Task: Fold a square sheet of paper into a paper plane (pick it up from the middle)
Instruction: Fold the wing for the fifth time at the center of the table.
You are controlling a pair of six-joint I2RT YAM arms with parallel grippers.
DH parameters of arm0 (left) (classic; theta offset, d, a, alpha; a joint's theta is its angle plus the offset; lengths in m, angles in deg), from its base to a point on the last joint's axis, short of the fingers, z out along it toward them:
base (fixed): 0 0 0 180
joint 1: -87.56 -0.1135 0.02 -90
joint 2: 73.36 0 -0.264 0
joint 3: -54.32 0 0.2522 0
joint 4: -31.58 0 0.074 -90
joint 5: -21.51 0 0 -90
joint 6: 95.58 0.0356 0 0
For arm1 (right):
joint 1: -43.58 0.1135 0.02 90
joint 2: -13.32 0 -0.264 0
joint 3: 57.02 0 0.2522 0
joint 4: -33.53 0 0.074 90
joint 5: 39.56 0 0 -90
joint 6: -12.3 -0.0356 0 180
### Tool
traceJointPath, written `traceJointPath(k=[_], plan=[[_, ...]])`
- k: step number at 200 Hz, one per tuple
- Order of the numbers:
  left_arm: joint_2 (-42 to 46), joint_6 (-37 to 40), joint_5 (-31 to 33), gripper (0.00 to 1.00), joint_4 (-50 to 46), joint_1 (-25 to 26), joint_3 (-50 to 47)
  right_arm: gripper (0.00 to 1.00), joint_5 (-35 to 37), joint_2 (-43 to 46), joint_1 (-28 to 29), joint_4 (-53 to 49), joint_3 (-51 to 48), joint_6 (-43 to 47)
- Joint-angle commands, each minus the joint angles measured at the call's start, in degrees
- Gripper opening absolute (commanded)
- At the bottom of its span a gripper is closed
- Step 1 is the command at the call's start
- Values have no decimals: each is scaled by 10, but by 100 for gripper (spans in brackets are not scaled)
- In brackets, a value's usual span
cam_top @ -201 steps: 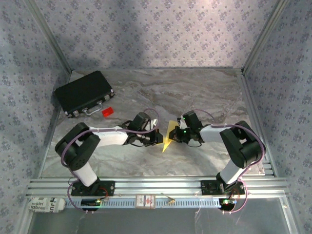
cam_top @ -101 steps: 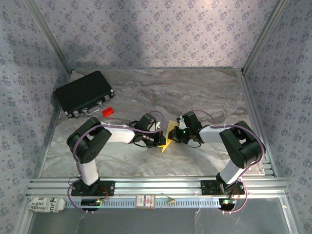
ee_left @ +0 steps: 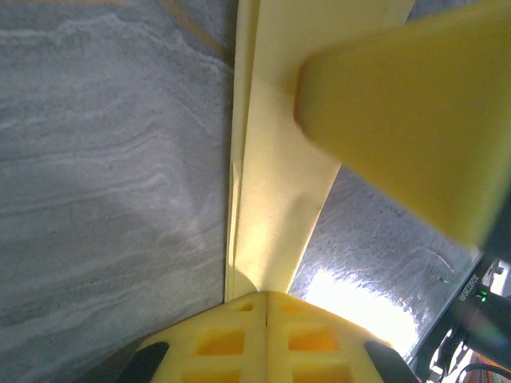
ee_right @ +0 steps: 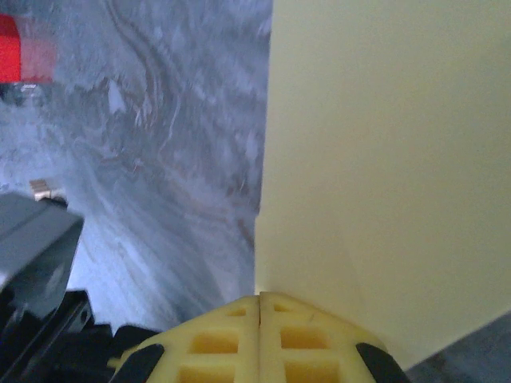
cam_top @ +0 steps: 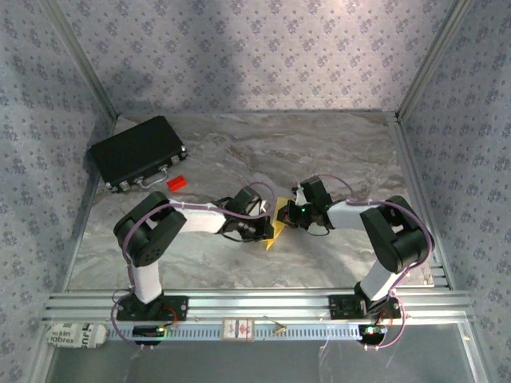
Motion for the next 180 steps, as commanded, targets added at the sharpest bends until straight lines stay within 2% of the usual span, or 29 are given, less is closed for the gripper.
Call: traceJointPath(k=[1, 22, 83, 180], plan=[[-26, 8, 41, 0, -74, 11, -32, 4, 18, -34, -11, -19, 7, 18], [-29, 8, 40, 0, -77, 11, -33, 4, 14, -41, -26, 17, -13, 5], [-44, 8, 31, 0, -72, 11, -35, 6, -26, -48, -73, 24, 4, 18], [-45, 8, 28, 0, -70, 12, -40, 8, -16, -76, -157, -38, 63, 57]])
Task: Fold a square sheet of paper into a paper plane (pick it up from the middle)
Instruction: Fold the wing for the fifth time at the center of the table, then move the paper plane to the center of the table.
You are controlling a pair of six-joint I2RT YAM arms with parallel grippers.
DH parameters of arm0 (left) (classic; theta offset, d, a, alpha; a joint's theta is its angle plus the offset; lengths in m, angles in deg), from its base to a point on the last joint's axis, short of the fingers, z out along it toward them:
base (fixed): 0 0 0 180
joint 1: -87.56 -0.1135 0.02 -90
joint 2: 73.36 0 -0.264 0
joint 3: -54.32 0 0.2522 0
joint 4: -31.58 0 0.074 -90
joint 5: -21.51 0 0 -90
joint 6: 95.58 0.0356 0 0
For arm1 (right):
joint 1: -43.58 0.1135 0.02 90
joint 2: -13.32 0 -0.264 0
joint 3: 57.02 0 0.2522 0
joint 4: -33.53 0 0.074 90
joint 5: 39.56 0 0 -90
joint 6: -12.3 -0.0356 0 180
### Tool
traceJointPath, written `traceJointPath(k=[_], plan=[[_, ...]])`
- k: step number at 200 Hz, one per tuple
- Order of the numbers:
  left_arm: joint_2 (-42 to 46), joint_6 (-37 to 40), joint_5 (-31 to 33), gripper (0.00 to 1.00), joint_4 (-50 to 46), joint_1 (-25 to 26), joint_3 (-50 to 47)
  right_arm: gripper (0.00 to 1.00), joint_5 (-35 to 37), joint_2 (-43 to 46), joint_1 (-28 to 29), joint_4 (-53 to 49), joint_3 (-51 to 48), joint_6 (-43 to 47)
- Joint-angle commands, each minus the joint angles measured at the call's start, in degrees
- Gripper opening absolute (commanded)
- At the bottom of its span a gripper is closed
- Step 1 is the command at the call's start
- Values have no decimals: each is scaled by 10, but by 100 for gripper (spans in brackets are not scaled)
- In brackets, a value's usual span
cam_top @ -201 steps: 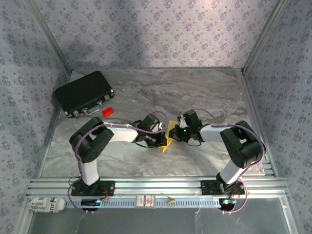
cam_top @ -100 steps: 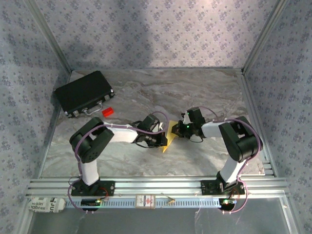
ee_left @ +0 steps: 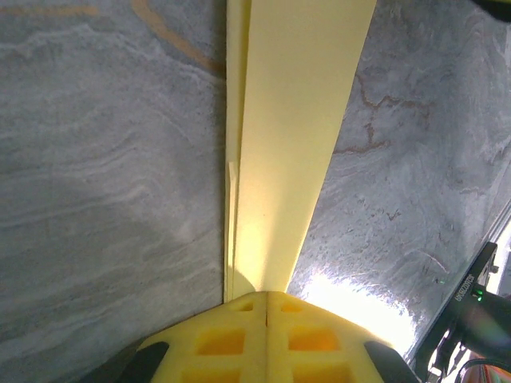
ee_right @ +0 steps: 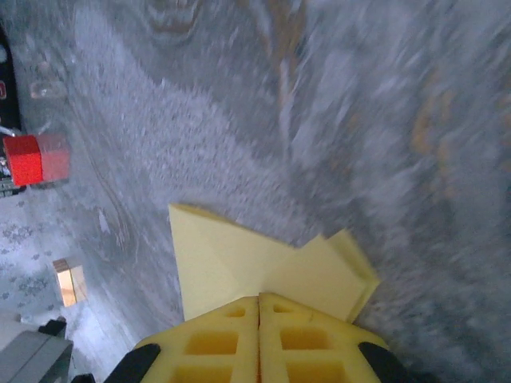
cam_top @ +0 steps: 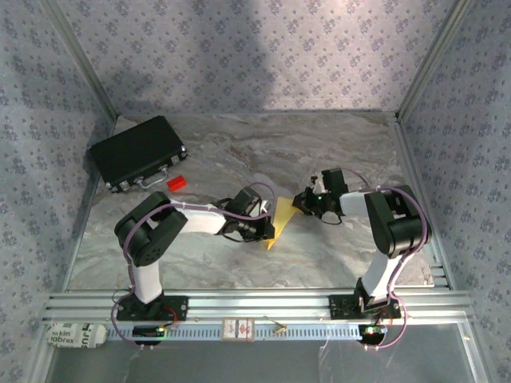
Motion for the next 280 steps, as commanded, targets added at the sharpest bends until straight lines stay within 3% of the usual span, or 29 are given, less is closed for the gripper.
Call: traceJointPath(k=[1, 56, 99, 144, 190, 239, 280], plan=[[-41, 8, 30, 0, -94, 11, -33, 8, 32, -20, -23, -39, 25, 25], [-34, 3, 28, 0, -93, 11, -31, 9, 33, -18, -64, -41, 40, 16], [-13, -22, 29, 0, -70, 16, -30, 11, 43, 46, -63, -78, 40, 33], [44, -74, 65, 4, -25, 36, -39, 13, 55, 119, -16, -91, -6, 24], [125, -45, 111, 15, -51, 26, -33, 16, 75, 169, 56, -97, -53, 4], [103, 7, 37, 20, -74, -32, -14, 17, 98, 191, 101, -95, -84, -22], [49, 26, -22, 27, -73, -38, 24, 18, 101, 191, 113, -88, -99, -35]])
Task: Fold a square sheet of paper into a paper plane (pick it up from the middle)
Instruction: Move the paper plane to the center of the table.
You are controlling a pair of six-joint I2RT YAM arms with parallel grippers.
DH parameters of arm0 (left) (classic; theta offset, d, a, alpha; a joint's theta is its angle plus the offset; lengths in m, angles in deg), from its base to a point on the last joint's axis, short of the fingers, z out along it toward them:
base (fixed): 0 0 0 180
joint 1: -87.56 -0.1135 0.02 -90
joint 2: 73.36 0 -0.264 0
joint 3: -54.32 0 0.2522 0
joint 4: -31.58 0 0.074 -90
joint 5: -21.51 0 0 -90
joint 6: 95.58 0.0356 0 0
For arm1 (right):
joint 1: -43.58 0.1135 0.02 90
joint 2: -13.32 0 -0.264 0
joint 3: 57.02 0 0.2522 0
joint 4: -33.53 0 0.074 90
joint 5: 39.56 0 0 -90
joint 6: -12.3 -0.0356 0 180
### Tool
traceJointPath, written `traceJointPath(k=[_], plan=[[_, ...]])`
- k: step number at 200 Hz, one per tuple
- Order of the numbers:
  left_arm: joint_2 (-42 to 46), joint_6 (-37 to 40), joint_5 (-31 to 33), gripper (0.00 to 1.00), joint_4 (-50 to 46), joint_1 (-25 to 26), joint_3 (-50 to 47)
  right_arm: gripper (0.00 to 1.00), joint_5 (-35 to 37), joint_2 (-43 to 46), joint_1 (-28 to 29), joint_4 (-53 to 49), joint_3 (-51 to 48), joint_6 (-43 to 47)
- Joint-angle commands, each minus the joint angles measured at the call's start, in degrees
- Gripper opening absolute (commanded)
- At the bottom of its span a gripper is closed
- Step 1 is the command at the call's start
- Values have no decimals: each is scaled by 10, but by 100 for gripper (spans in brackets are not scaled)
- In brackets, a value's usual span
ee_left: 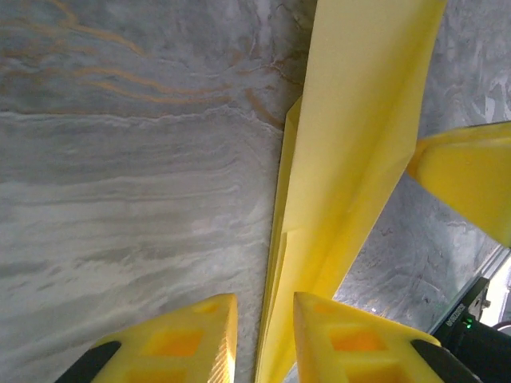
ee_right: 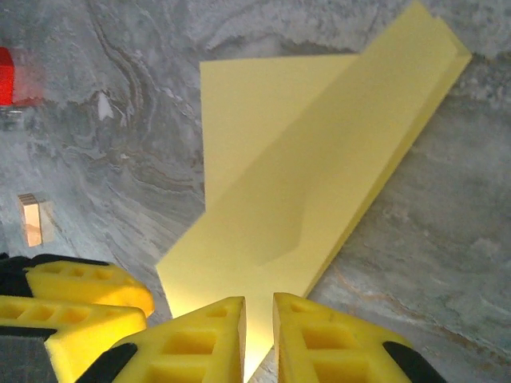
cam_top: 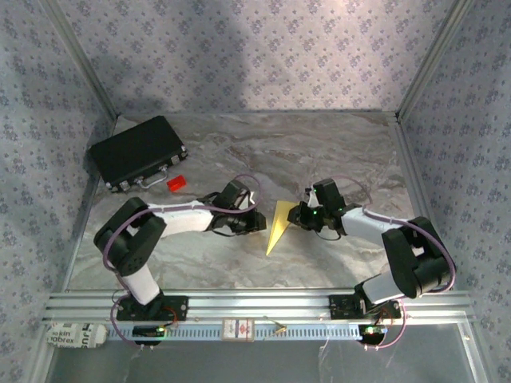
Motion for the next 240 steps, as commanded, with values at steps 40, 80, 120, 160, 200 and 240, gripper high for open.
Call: traceJointPath(k=[40, 80, 120, 160, 200, 240], plan=[[-58, 31, -66, 29, -12, 1, 52, 18, 8, 10, 14, -1, -23, -20], [-81, 45, -63, 29, -42, 0, 70, 18, -8, 10, 20, 14, -37, -27], [-97, 52, -81, 28, -45, 1, 80, 17, -19, 10, 24, 30, -53, -31], [-108, 58, -107, 28, -40, 1, 86, 17, -28, 10, 26, 45, -65, -35], [-111, 60, -123, 24, -34, 1, 91, 14, -29, 9, 27, 56, -75, -38], [-116, 53, -139, 24, -20, 2, 90, 13, -31, 4, 29, 66, -80, -41]])
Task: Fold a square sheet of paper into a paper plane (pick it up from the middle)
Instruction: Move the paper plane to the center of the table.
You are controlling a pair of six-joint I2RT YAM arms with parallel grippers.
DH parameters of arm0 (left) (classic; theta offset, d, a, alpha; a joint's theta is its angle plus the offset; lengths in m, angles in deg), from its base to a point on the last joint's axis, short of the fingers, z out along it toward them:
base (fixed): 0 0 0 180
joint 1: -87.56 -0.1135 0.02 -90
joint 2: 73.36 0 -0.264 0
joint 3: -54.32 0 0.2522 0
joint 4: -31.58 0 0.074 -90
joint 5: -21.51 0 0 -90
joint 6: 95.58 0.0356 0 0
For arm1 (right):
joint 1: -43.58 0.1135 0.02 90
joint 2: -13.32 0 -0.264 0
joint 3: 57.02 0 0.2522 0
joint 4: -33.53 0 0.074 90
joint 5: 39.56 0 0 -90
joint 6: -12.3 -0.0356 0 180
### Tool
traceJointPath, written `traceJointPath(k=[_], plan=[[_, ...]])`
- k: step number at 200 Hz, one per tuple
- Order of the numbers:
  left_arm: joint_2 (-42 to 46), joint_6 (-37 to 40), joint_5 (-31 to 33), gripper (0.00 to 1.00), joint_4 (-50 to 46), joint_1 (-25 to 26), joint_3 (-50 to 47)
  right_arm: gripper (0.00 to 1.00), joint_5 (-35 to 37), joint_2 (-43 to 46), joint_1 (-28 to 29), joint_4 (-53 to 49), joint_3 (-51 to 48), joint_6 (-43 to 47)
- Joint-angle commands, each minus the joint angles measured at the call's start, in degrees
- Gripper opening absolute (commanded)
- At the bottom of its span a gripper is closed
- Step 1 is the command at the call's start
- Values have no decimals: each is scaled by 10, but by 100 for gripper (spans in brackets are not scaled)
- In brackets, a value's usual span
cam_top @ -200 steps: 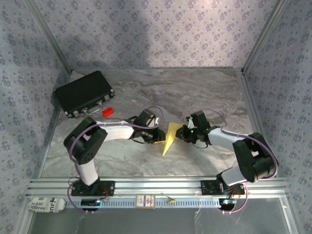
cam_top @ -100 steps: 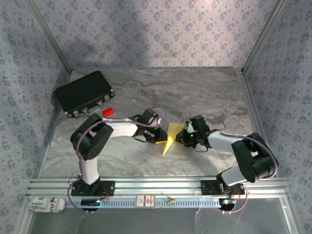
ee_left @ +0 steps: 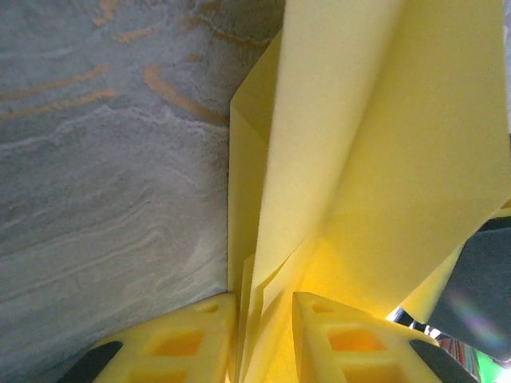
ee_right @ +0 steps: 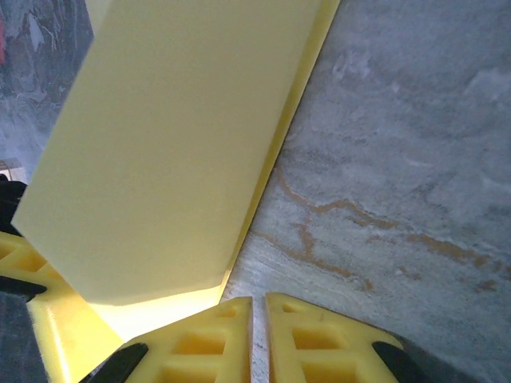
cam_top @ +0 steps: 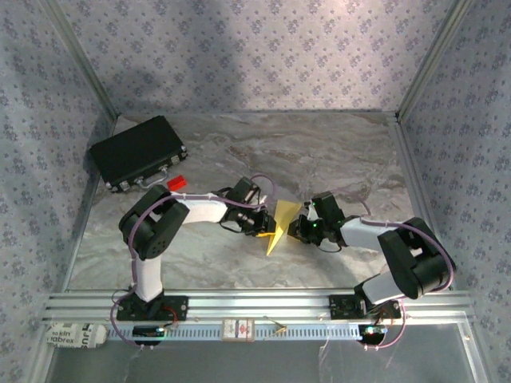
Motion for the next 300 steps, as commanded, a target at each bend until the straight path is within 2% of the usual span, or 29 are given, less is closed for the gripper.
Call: traceJointPath(k=[1, 68, 114, 140, 182, 216, 242, 300], plan=[[-12, 5, -28, 24, 8, 2, 11, 13, -9, 4, 5, 9, -7, -8], [-20, -4, -57, 23, 41, 3, 11, 13, -10, 3, 5, 18, -13, -11], [-2, 0, -52, 9, 49, 4, 5, 13, -6, 11, 6, 15, -12, -13], [47, 10, 19, 3, 32, 4, -14, 13, 13, 32, 5, -12, -3, -11], [159, 38, 267, 1, -84, 14, -41, 13, 73, 77, 6, -98, 29, 16], [198, 41, 403, 2, -177, 15, -40, 13, 77, 79, 11, -114, 53, 23], [198, 49, 440, 3, -216, 16, -34, 13, 83, 68, 21, -113, 66, 22], [174, 41, 435, 3, -238, 21, -23, 13, 89, 41, 42, -113, 87, 22]])
